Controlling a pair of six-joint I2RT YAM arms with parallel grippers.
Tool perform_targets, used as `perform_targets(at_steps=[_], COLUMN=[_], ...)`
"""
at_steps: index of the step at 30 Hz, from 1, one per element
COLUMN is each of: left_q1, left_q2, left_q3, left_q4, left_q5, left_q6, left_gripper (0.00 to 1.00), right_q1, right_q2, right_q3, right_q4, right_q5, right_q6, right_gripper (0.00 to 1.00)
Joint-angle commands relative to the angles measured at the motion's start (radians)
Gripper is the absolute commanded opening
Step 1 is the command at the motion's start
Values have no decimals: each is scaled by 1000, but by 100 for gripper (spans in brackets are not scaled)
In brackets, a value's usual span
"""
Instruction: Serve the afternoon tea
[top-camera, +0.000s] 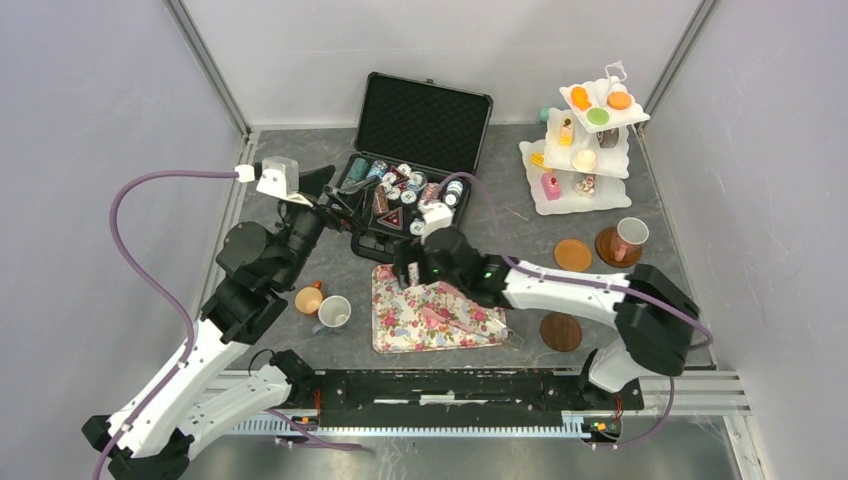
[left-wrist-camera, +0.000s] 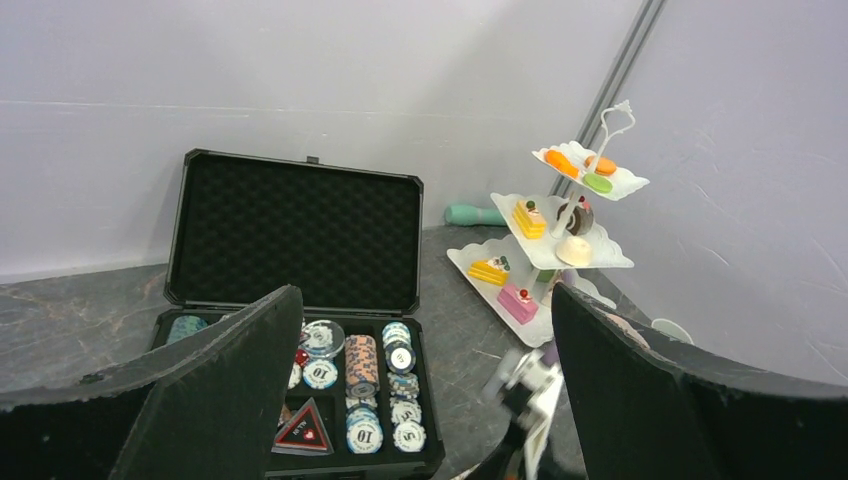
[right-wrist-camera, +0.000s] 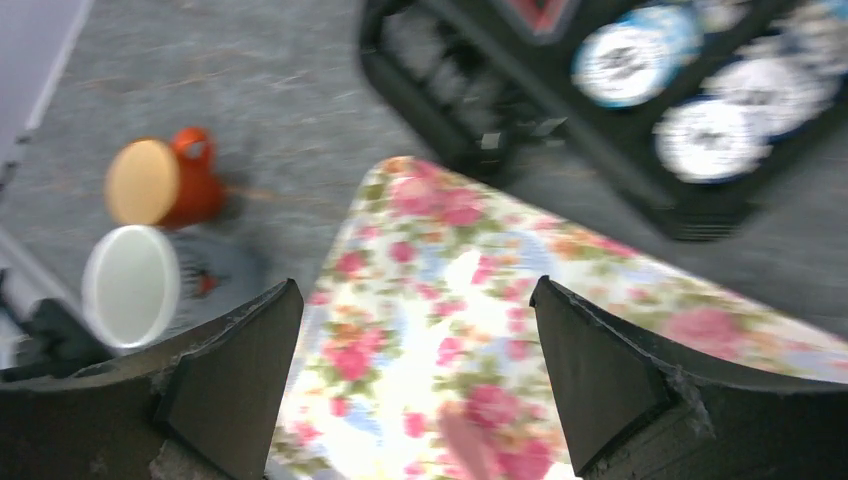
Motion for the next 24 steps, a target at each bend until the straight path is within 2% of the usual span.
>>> perform_targets(at_steps=[1,4,9,19,24], left_q1=[6,6,7,8,8], left_q2=[-17,-24,-43,-58,-64], left_q3=[5,5,5,4,5], left_q4=[22,22,25,27,27], left_q5=[-41,-36,-49,-50,-54], left_q6=[-16,-21,-20,-21,-20], left_gripper=[100,100,100,100,100], right_q1=[105,158,228,295,329], right_q2=[103,185,342,498,586], right_q3=[164,217,379,566,703], right_q4=[-38,-38,-112,-260,-368], right_q5=[52,29,-2,162,207], right_q6=[236,339,320,288,230], right_gripper=[93,93,89,62,41])
